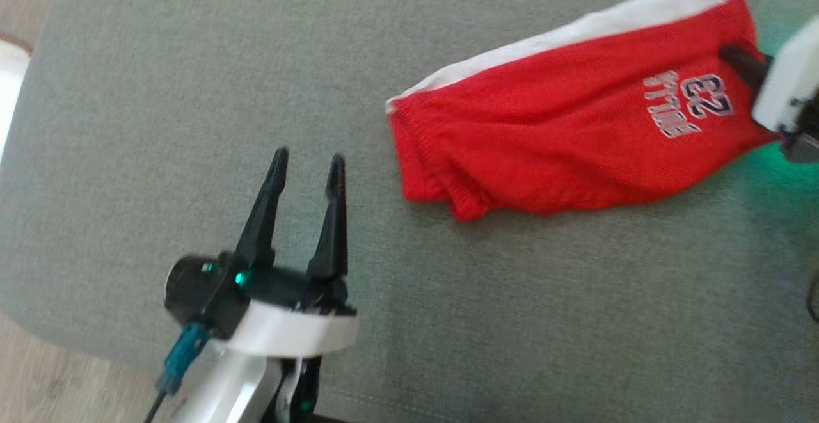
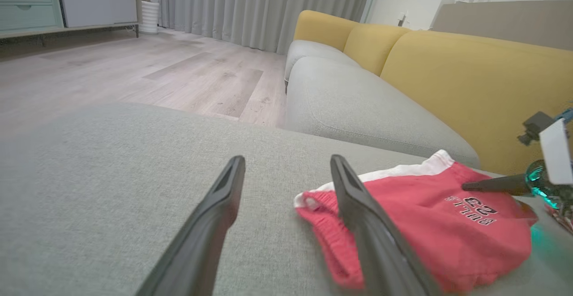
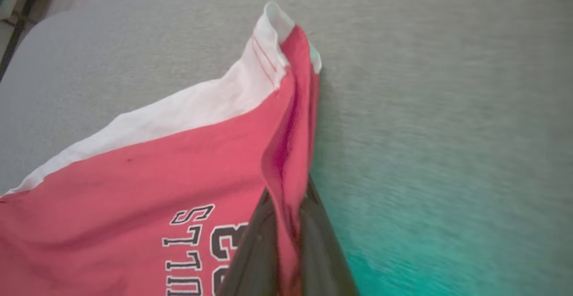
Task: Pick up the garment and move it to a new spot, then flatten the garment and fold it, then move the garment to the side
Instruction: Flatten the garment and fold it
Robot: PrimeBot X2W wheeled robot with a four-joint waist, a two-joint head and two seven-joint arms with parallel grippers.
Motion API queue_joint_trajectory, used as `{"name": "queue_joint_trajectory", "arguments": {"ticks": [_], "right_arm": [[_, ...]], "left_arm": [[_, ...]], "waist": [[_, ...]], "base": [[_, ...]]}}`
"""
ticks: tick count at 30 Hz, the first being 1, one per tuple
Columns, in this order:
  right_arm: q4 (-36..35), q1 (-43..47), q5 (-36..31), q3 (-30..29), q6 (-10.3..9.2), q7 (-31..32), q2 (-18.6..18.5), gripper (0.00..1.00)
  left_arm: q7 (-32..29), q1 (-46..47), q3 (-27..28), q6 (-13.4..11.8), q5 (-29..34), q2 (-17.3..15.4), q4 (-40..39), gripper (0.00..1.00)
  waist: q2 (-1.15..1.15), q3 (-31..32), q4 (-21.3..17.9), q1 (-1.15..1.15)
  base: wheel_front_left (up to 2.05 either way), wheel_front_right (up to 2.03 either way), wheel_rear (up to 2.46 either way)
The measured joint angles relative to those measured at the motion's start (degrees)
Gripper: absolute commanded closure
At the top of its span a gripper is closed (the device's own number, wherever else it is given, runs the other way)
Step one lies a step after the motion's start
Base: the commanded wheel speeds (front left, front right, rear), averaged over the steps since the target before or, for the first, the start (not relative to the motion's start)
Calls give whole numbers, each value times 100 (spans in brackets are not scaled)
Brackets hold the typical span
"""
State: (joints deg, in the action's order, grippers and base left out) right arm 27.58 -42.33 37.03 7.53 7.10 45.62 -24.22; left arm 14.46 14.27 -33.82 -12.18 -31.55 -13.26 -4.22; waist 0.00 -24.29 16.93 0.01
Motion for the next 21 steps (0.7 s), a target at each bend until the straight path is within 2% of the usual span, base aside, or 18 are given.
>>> {"name": "queue_joint_trajectory", "arguments": {"ticks": [8, 12, 16, 21], "right_arm": [[32, 782, 16, -1204, 0, -363, -207, 100], [-319, 795, -57, -1469, 0, -411, -119, 100], [-1205, 776, 32, -1057, 0, -207, 237, 100], [-2070, 895, 83, 22, 0, 241, 784, 100]], "left_arm": [[8, -869, 610, 422, 611, 234, 24, 0], [8, -1051, 772, 668, 791, 422, 99, 0], [8, -1185, 903, 867, 942, 581, 200, 0], [8, -1256, 1105, 1045, 1093, 740, 281, 0]], "waist": [[0, 448, -271, -1], [0, 592, -358, -1], [0, 697, -385, -1], [0, 752, -345, -1]], "base": [[0, 0, 0], [0, 0, 0], [0, 0, 0], [0, 0, 0]]}}
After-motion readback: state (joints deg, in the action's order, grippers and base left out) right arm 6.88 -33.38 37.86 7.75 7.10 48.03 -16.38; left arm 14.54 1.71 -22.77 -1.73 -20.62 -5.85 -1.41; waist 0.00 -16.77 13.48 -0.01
